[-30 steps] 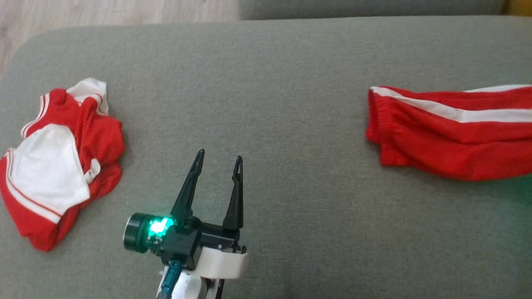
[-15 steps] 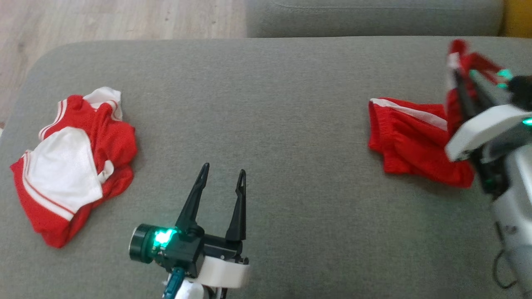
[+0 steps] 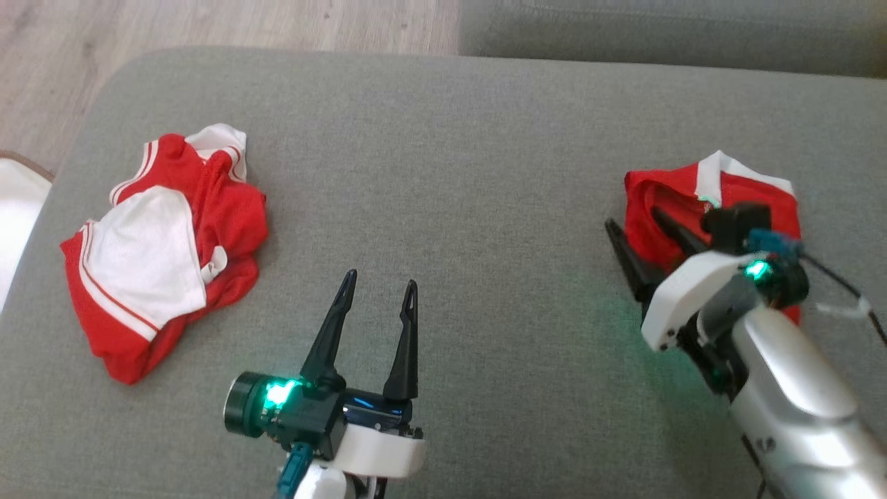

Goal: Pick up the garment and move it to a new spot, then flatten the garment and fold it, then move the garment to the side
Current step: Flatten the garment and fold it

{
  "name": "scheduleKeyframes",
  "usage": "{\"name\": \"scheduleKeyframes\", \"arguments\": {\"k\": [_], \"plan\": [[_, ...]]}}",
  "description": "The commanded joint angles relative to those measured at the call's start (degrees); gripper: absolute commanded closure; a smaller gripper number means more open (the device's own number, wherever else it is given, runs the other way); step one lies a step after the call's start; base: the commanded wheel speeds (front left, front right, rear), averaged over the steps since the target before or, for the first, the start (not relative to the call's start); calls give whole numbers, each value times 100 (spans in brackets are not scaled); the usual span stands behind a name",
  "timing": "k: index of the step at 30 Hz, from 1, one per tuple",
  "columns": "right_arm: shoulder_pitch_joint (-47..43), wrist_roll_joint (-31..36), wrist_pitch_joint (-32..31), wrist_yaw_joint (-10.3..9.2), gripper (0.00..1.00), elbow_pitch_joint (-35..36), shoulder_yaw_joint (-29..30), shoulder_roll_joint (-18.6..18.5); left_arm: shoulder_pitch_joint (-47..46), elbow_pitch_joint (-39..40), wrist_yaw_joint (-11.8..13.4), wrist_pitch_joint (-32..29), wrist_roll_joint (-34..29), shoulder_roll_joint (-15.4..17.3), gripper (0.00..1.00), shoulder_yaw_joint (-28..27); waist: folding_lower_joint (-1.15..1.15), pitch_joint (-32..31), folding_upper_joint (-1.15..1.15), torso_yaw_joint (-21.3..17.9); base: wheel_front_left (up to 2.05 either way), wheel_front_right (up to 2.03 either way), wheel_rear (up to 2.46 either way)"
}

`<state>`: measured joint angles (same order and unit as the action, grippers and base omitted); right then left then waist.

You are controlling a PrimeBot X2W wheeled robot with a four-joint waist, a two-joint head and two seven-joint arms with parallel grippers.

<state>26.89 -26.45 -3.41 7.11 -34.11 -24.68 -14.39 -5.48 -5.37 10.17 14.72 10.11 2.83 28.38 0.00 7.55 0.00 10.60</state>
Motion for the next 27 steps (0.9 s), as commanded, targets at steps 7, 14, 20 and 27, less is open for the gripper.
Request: {"name": "scheduleKeyframes", "arguments": {"k": [7,14,20,27], "plan": [[-563,-280,523,37,0,756,59,-326,7,186,75,28,31,5,0,-243,0,-239,0,-95,0,0,0],[-1183,-249,679,37,53,1041,750,-501,257,258,78,28,-4,5,0,-427,0,-445,0,-217,0,0,0],[-1021,-320,370,37,100,795,992,-692,246,292,40,28,-12,5,0,-366,0,-336,0,-73,0,0,0],[-371,-639,-110,37,100,118,850,-1052,71,281,49,28,58,5,0,-185,0,11,0,340,0,0,0]]}}
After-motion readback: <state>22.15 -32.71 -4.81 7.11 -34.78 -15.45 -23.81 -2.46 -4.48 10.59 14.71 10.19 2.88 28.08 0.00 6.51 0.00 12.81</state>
